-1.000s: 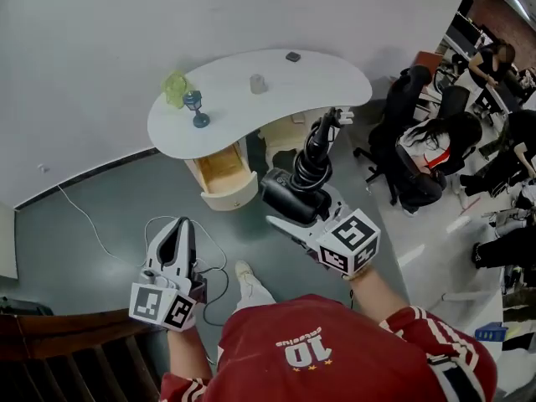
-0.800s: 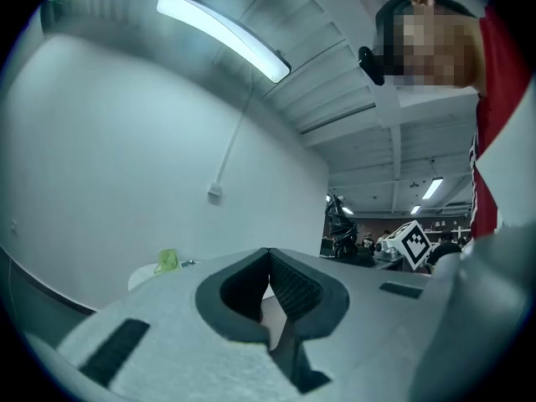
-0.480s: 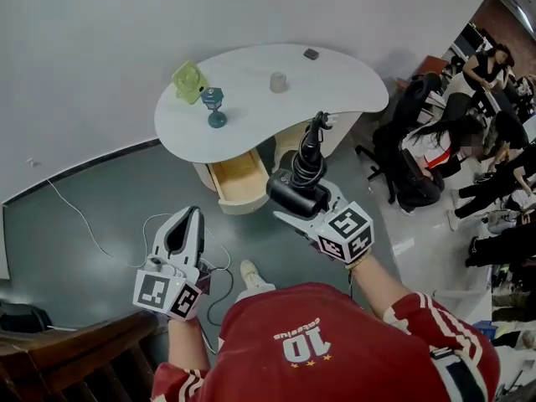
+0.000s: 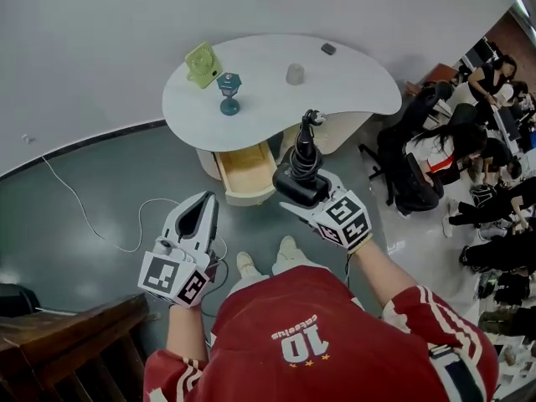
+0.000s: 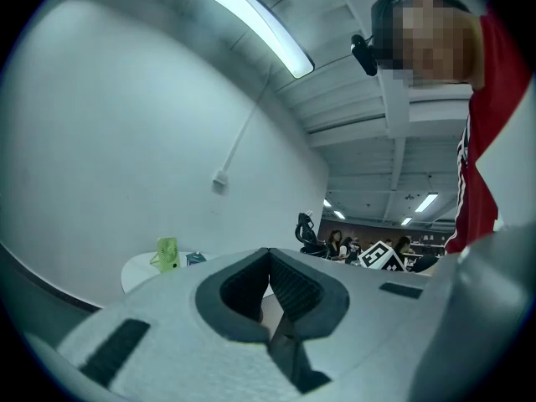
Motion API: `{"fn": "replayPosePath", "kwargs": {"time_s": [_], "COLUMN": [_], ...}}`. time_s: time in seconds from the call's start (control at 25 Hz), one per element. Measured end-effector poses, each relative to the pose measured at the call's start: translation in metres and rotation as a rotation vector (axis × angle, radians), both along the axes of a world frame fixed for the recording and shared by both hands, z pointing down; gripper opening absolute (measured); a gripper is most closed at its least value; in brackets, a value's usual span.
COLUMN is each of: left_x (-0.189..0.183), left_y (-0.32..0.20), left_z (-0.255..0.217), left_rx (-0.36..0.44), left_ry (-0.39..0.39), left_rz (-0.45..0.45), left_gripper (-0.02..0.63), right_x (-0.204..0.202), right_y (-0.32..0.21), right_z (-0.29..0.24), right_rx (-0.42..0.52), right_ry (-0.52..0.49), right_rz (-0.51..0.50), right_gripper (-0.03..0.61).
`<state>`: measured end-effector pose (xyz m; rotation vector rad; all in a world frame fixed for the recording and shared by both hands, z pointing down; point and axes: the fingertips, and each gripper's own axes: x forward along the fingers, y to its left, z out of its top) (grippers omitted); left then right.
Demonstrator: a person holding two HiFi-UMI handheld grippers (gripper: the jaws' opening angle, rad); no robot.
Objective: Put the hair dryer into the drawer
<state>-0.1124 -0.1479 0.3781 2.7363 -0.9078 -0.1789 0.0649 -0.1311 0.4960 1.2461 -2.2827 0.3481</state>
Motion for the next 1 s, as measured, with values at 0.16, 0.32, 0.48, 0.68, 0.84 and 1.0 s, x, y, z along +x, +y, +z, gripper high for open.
{"fn": "replayPosePath", "kwargs": {"time_s": [0.16, 0.32, 0.48, 0.68, 0.84, 1.0], "left_x": [0.002, -0.001, -0.006, -0.002, 0.004, 0.011], "left_y": [-0.003, -0.013, -0.022, -0.036, -0.052, -0.067], "left_z": [0.011, 0.017, 0.024, 0.029, 0.034, 0.034], "left_rx": [0.005, -0.002, -0.024, -0.048, -0.074, -0.084], "left_ry": [-0.043, -0.079, -0.120, -0.147, -0.170, -0.187], "left_rz": [-0.005, -0.039, -0.091, -0.152, -0.189, -0.220], "left_gripper": [-0.002, -0.002, -0.001, 0.000, 0.000, -0.002], "right_x": [0.003, 0.002, -0.007, -0.010, -0.009, -0.005], "right_y": [-0.014, -0.034, -0.049, -0.069, -0.088, -0.101], "right_z": [0.028, 0.059, 0.092, 0.132, 0.163, 0.191], "right_rx": [-0.032, -0.052, -0.078, -0.112, -0.134, -0.158], "right_ry": [0.062, 0.145, 0.215, 0.308, 0.370, 0.429], "right_rz": [-0.064, -0.159, -0.282, -0.424, -0.515, -0.605], "right_gripper": [0.411, 0.411, 0.411, 0.411, 0.411, 0.411]}}
